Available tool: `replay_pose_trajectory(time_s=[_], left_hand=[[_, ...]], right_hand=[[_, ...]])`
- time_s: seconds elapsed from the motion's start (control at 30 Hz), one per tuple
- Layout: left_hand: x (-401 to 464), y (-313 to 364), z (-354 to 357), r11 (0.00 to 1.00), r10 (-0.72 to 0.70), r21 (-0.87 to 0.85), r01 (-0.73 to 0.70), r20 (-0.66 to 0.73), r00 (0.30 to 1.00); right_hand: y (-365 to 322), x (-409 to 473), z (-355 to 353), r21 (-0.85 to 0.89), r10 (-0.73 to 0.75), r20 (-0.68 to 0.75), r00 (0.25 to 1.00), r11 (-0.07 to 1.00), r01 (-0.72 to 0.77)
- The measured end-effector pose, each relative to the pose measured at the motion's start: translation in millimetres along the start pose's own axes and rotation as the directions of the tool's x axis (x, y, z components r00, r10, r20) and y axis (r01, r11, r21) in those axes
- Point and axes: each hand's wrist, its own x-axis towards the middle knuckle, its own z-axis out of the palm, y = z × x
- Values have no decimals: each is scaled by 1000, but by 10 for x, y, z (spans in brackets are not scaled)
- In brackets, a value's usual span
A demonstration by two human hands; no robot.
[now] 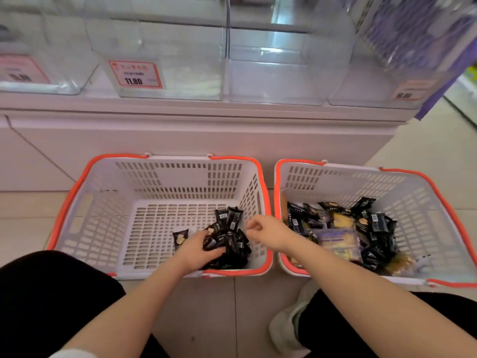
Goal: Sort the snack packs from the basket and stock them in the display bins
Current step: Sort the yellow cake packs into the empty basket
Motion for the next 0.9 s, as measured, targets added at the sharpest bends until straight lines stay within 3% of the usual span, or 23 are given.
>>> replay_pose_trajectory(time_s=[0.2, 0.33, 0.43, 0.67, 0.77, 0.9], left_hand=[[-88, 584, -139, 972, 224, 74, -223, -3, 975], [-23, 1205, -69, 866, 469, 190, -462, 14, 883], [85, 1527, 87, 779, 558, 294, -553, 77, 826], [626, 1978, 563, 649, 540, 431, -626, 318, 779], [937, 2061, 788, 650, 449, 475, -593, 390, 804], [1315, 2046, 1129, 647, 244, 595, -477, 432, 868]], right_hand=[[56, -290, -683, 10, -76, 10, 997, 997, 76], [299, -447, -1246, 36, -54, -24, 998, 998, 55], [635, -475, -1494, 88, 6, -123, 992, 996, 5], [1660, -169, -1319, 244, 258, -301, 918, 951, -188], [2040, 56, -1132, 275, 356, -291, 888, 920, -279], [2426, 466, -999, 172, 396, -246, 885, 916, -362]])
